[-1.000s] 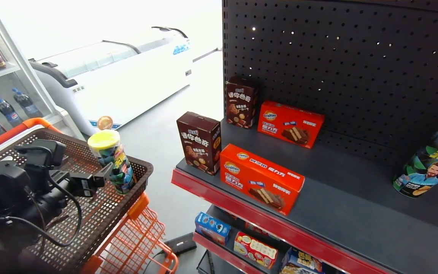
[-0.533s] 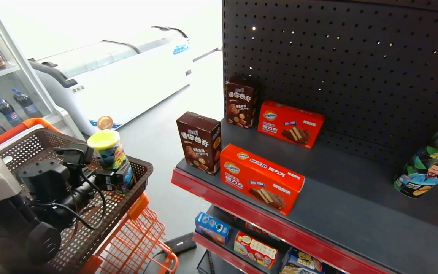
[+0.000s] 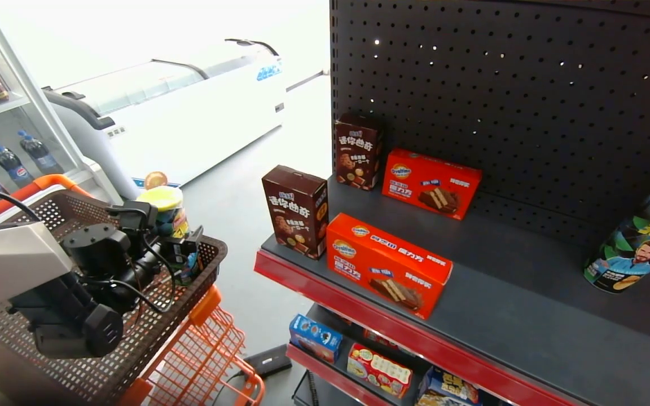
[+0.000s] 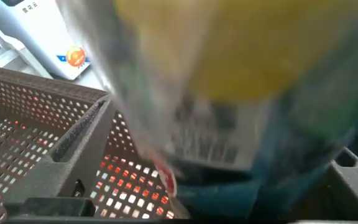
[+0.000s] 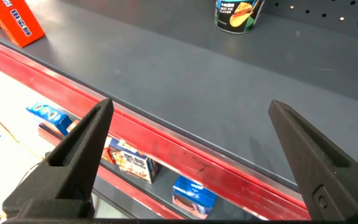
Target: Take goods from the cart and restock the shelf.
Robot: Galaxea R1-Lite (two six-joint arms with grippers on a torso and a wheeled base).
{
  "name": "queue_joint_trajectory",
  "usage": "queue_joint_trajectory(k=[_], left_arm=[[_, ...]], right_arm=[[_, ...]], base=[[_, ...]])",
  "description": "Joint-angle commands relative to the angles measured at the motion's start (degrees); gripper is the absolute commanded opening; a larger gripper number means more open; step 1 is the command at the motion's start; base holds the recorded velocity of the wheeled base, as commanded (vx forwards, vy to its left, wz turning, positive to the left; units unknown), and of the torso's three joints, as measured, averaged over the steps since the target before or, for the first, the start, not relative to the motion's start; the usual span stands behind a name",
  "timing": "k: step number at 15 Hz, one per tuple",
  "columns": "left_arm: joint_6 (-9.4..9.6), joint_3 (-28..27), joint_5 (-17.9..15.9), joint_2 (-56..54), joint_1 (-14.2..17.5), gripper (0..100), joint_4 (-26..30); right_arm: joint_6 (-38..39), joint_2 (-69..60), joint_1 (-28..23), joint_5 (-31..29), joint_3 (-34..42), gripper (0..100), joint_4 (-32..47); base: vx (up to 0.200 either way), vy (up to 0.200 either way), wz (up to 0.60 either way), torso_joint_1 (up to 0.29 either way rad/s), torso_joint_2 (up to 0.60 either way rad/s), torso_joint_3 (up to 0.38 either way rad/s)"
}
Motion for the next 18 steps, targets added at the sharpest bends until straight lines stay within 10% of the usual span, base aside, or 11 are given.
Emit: queue_joint_trajectory(k=[1,2,9,18], left_arm=[[0.13,-3.1,-1.5,2.3,0.2,100,0.1],[0.3,-3.7,-2.3,2.2,0.3,0,0.1],[0.3,-8.1,-2.5,-4.7,-1.7,0,6.1],[-0.23,3.2,-3.8,-23.2,-3.9,0,8.9]], right_arm=[[0.0,0.0,0.0,0.0,0.0,100,0.0],[0.0,0.0,0.0,0.0,0.0,100,0.0],[0.0,0.0,0.0,0.0,0.0,100,0.0],[0.0,0.0,0.0,0.1,0.0,100,0.0]], base=[[0.0,0.0,0.0,0.0,0.0,0.0],[0.0,0.0,0.0,0.0,0.0,0.0],[0.0,0.0,0.0,0.0,0.0,0.0],[0.0,0.0,0.0,0.0,0.0,0.0]])
